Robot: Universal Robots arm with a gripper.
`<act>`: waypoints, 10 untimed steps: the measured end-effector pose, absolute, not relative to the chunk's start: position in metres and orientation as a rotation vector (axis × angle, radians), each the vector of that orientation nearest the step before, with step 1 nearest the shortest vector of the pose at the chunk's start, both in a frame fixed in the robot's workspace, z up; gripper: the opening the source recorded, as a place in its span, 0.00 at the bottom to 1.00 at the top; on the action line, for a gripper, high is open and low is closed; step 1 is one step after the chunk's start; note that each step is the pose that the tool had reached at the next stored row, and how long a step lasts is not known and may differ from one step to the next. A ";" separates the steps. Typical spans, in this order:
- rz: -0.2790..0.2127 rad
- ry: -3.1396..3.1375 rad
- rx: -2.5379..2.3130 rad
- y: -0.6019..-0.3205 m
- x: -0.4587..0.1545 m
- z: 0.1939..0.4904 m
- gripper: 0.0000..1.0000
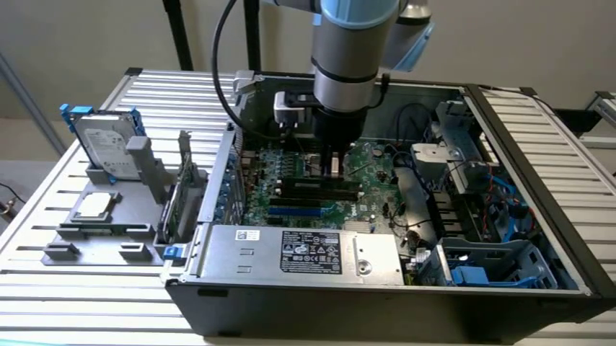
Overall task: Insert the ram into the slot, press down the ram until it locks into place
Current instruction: 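Insert the ram into the slot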
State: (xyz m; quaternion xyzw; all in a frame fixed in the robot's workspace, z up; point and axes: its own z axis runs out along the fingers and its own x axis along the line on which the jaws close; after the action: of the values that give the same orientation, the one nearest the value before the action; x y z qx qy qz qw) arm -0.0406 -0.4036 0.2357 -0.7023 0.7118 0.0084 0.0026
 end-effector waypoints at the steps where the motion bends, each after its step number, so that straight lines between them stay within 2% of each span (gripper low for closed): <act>1: 0.026 2.232 -2.202 -0.404 -0.041 0.235 0.14; 10: 0.018 2.229 -2.199 -0.404 -0.041 0.230 0.14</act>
State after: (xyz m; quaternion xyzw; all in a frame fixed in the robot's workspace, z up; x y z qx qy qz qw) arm -0.0411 -0.4036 0.2304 -0.7023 0.7118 0.0058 0.0051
